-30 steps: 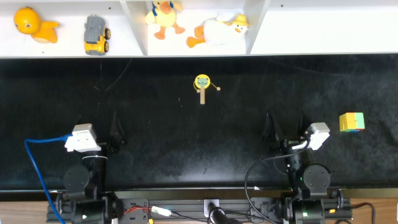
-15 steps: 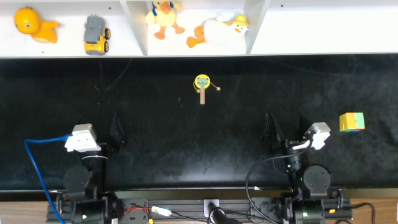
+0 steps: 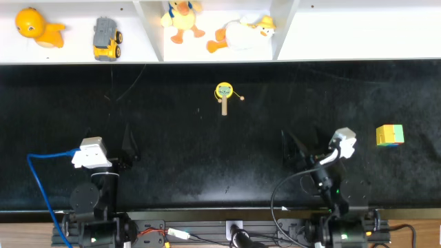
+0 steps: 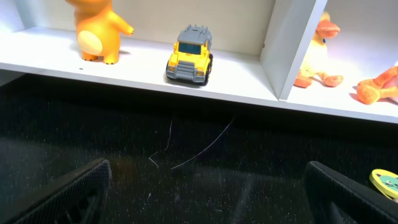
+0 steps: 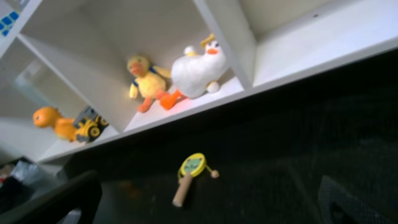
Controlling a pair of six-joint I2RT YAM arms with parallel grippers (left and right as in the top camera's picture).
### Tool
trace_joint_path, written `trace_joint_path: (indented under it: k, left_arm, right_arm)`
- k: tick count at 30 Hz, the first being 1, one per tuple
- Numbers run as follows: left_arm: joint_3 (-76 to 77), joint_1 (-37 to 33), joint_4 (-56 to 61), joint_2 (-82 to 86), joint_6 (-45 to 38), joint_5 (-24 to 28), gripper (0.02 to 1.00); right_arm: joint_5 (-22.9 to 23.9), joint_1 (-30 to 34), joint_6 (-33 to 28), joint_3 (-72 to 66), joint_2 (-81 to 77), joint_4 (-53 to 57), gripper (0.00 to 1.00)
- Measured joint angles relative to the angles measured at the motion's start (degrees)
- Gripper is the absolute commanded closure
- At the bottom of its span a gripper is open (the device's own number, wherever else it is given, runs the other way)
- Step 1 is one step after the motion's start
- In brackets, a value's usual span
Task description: Store Toys
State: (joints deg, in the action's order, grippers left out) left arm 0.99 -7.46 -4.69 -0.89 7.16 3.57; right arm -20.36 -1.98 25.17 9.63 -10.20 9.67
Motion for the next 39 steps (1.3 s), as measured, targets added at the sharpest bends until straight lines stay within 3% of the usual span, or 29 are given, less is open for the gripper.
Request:
trace_joint_path:
  k: [8,13,19,27,39]
  left_arm:
    - [0.0,0.0,0.0,0.0,0.0,0.0,0.020]
    - [0.0,0.0,0.0,0.0,0.0,0.0,0.023]
    - [0.0,0.0,0.0,0.0,0.0,0.0,0.020]
    - [0.0,0.0,0.0,0.0,0.0,0.0,0.020]
    - [0.0,0.0,0.0,0.0,0.0,0.0,0.020]
  right_arm:
    - [-7.9,-0.4,-9.7,19.3,-24.0,5.4,0.003]
    - [-8.4,-5.2,-16.5,30.9,-38.6,13.2,0.003]
    - [-2.4,-14.6,-19.6,42.4,-52.4,18.9,0.003]
    - [8.5,-27.6,-19.1,52.8,-69.1,24.5,0.001]
    - [18.3,-30.6,-10.3,59.0,-87.0,30.6,0.045]
